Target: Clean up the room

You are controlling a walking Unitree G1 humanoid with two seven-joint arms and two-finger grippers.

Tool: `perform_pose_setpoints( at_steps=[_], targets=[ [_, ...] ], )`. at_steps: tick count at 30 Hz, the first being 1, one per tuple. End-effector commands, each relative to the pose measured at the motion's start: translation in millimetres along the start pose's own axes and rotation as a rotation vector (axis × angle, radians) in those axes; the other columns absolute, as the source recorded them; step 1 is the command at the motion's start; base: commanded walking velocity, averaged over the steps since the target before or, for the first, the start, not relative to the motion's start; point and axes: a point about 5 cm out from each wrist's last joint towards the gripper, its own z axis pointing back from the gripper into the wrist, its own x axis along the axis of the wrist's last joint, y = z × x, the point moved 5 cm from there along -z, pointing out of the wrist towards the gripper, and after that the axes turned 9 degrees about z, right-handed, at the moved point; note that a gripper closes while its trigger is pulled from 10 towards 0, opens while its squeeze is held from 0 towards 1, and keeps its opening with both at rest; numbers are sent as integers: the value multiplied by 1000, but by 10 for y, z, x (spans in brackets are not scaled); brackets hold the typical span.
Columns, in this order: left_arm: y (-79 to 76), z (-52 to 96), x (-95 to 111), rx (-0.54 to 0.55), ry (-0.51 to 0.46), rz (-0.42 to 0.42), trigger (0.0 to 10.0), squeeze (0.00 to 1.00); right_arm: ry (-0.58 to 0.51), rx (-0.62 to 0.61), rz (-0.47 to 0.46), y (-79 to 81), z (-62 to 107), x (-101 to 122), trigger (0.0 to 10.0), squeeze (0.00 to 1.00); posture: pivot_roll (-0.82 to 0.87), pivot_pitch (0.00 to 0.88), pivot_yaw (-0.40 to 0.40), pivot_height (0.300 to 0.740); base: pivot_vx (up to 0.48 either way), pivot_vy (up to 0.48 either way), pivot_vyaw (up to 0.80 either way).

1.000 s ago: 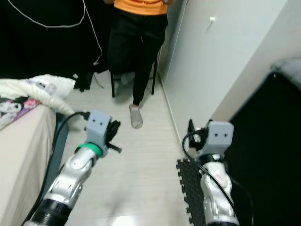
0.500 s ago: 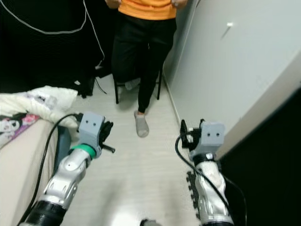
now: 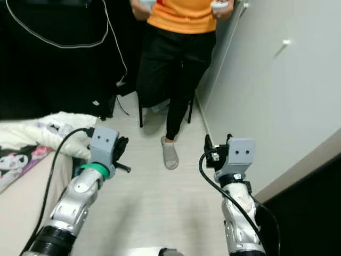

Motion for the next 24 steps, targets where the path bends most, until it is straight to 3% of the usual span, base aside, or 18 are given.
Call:
perform_pose_setpoints(
  at_steps=[1,19,24],
  targets=[
    [72,33,-76,15,23,-15,10000,0,8,4,-16,14,11,-23,10000,0,-103,79,3,740,424,0,0],
    [63,26,-70,8,19,-7,10000,0,25,0,5,0,14,-69,10000,0,-104,72,7,740,406,0,0],
    [40,36,-93,-4,29,-2,10000,0,32,1,1,3,26,-86,10000,0,-103,77,8,740,0,0,0]
  ],
)
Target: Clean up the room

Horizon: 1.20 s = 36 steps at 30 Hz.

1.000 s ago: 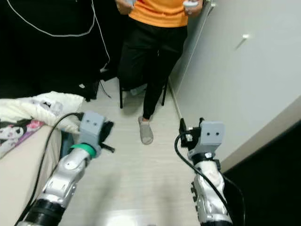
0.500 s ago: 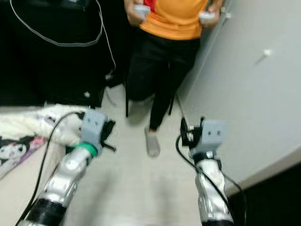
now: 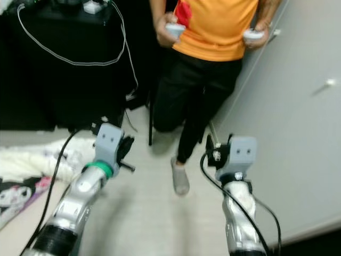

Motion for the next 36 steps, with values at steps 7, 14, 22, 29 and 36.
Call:
perform_pose_setpoints(
  at_steps=[7,14,22,29,36],
  targets=[
    [-97,31,-125,-29,46,31,10000,0,38,-9,4,-46,64,-103,10000,0,-105,83,9,740,0,0,0],
    [-96,34,-134,-21,49,42,10000,0,40,-8,5,-35,70,-109,10000,0,-105,83,9,740,0,0,0],
    [-100,31,-131,-22,49,38,10000,0,52,22,49,2,76,-132,10000,0,-104,87,11,740,0,0,513],
    [-149,16,-127,-29,50,37,10000,0,27,83,45,116,99,-95,10000,0,-104,87,11,740,0,0,789],
    [-178,6,-118,-37,46,37,10000,0,20,41,8,37,81,-51,10000,0,-104,87,11,740,0,0,645]
  ],
)
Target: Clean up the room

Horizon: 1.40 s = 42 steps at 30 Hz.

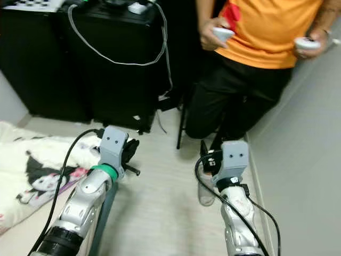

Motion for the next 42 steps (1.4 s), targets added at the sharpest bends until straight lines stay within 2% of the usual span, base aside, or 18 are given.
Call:
perform_pose_setpoints(
  at_steps=[1,4,5,6,42],
  targets=[
    [-6,11,-60,-1,23,-2,10000,0,23,-15,19,-57,23,-38,10000,0,-104,87,11,740,0,0,456],
    [-6,11,-60,-1,23,-2,10000,0,23,-15,19,-57,23,-38,10000,0,-104,87,11,740,0,0,456],
    [-7,11,-60,-1,23,-2,10000,0,17,-13,25,-46,25,-34,10000,145,-104,87,11,740,0,0,788],
    [-6,10,-56,-1,23,-2,10000,0,14,-7,30,-34,24,-31,10000,114,-105,92,10,740,0,0,788],
    [-48,-3,-29,-21,15,-2,10000,0,19,12,27,-11,32,-47,10000,110,-108,85,13,740,0,0,784]
  ],
)
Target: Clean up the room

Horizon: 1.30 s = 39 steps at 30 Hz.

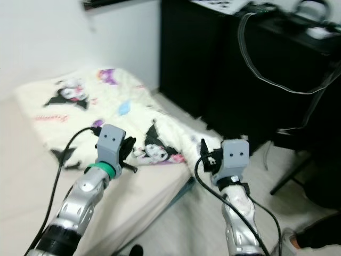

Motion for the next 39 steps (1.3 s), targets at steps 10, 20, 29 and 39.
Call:
perform_pose_setpoints(
  at_steps=[10,20,29,39],
  targets=[
    [6,21,-59,-6,21,-12,10000,0,-5,-8,-76,37,36,-8,10000,0,-109,86,19,740,0,0,156],
    [-20,27,-55,-17,17,-11,10000,0,-1,-12,-75,33,44,-18,10000,0,-109,86,19,740,-122,0,0],
    [-22,35,-45,-15,13,-10,10000,0,-1,-11,-75,36,44,-21,10000,0,-109,86,19,740,-349,0,0],
    [-23,37,-33,-18,10,-11,10000,0,-7,-19,-80,15,40,-7,10000,0,-108,92,22,740,-222,0,408]
  ],
)
